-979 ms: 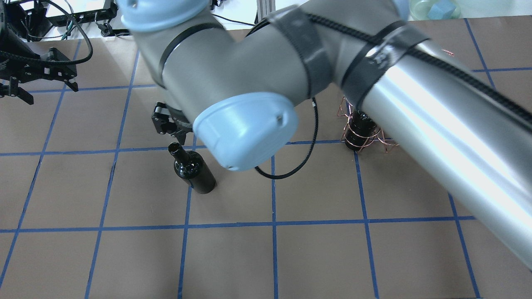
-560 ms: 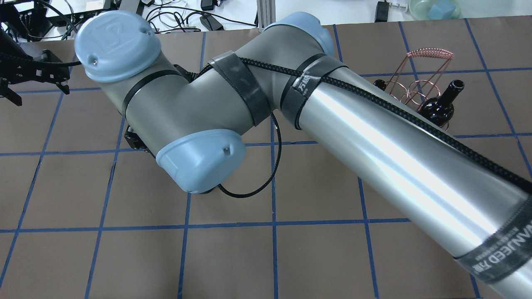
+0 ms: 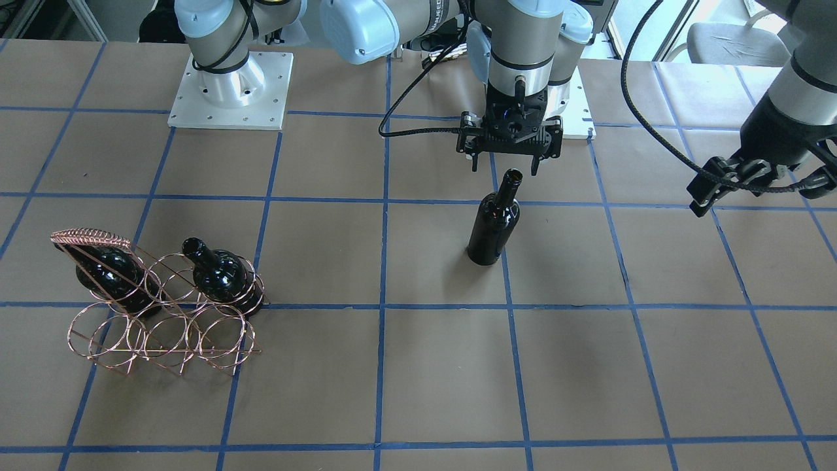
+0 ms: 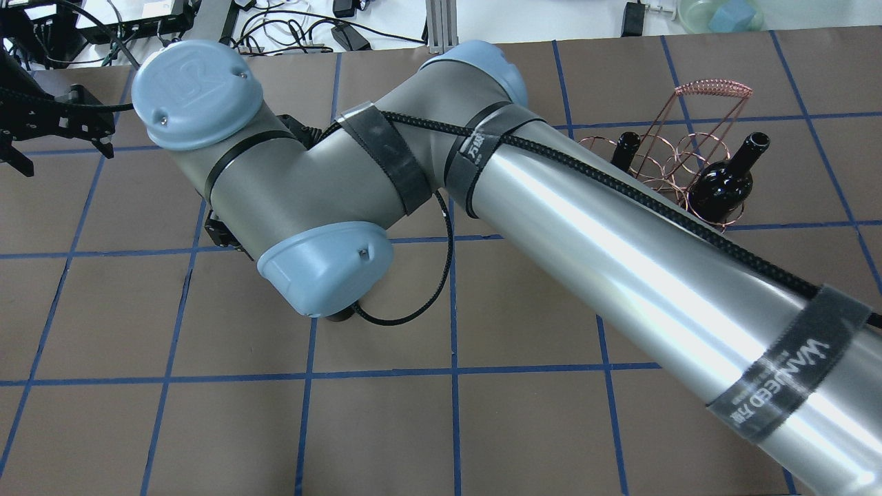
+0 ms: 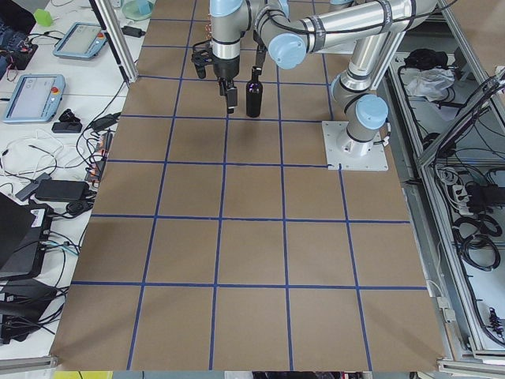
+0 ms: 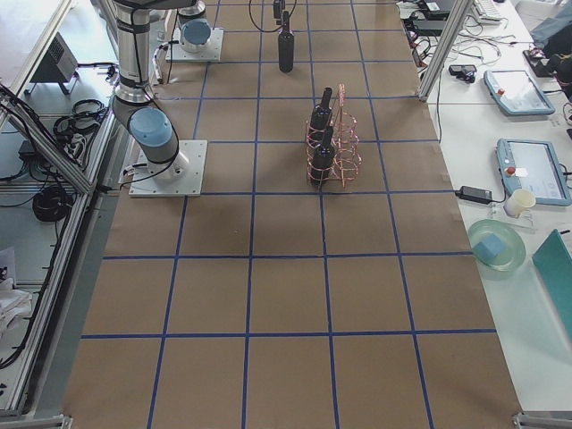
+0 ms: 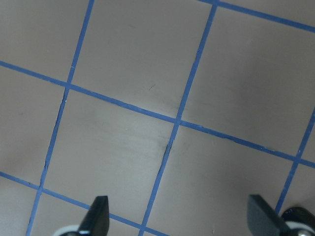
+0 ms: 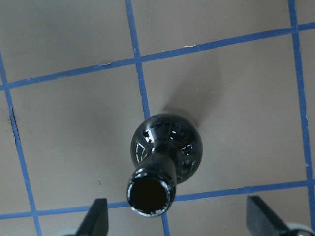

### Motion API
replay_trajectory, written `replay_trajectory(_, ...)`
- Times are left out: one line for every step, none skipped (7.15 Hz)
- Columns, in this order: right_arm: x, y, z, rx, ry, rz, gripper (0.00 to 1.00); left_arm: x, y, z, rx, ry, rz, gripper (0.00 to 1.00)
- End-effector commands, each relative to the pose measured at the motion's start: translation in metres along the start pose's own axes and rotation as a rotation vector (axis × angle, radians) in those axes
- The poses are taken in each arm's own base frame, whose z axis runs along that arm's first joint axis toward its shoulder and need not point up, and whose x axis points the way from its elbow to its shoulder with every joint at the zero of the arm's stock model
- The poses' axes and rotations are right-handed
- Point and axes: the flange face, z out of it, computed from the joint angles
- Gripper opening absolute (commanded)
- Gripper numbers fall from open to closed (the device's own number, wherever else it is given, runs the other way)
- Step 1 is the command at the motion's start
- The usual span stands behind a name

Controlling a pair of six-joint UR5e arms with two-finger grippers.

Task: Place wine into wine basket
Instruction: 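Lower the right gripper over the bottle neck and close it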

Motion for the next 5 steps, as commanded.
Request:
replay_trajectory(0.001, -0.01, 0.007, 0.013, -0.007, 0.011, 1.0, -0.002, 0.0, 0.002, -0.007, -0.003, -0.003, 1.0)
replay_trajectory(-0.001, -0.011, 0.01, 0.016, -0.01, 0.011, 1.0, -0.002, -0.001, 0.002, -0.007, -0.002, -0.003, 1.0)
replay_trajectory(-0.004, -0.015, 0.023, 0.019, -0.009, 0.008, 0.98, 0.0, 0.001, 0.004, -0.011, -0.002, 0.001, 1.0)
replay_trajectory(-0.005, -0.017, 0.024, 0.024, -0.011, 0.006, 0.93, 0.0, 0.0, 0.004, -0.011, -0.002, 0.001, 1.0)
replay_trajectory(-0.004, -0.018, 0.024, 0.037, -0.002, 0.005, 0.93, -0.001, 0.0, 0.005, -0.012, -0.002, -0.002, 1.0)
